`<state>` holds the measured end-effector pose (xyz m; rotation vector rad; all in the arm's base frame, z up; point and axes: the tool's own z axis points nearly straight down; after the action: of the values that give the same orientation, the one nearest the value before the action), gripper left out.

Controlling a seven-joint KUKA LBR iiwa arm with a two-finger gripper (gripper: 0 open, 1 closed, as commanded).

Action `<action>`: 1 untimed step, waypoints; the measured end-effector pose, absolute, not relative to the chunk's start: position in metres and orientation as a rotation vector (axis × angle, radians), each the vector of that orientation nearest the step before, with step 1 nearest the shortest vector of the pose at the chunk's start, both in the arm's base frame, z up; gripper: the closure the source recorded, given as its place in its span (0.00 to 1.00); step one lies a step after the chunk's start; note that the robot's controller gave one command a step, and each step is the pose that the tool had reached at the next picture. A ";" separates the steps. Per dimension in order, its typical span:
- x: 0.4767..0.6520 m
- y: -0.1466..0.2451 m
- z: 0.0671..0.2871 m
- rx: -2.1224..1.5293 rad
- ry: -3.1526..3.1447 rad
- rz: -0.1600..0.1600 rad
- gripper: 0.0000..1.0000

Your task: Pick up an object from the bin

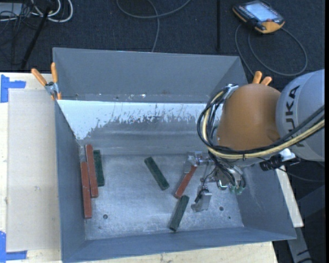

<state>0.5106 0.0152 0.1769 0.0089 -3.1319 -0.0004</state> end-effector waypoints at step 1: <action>0.512 0.015 0.181 0.008 -3.140 -0.001 0.00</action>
Offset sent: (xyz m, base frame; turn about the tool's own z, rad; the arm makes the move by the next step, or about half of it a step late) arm -0.0270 -0.0122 -0.1069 0.0611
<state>0.5123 0.0152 0.1809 0.0084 -3.1399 -0.0007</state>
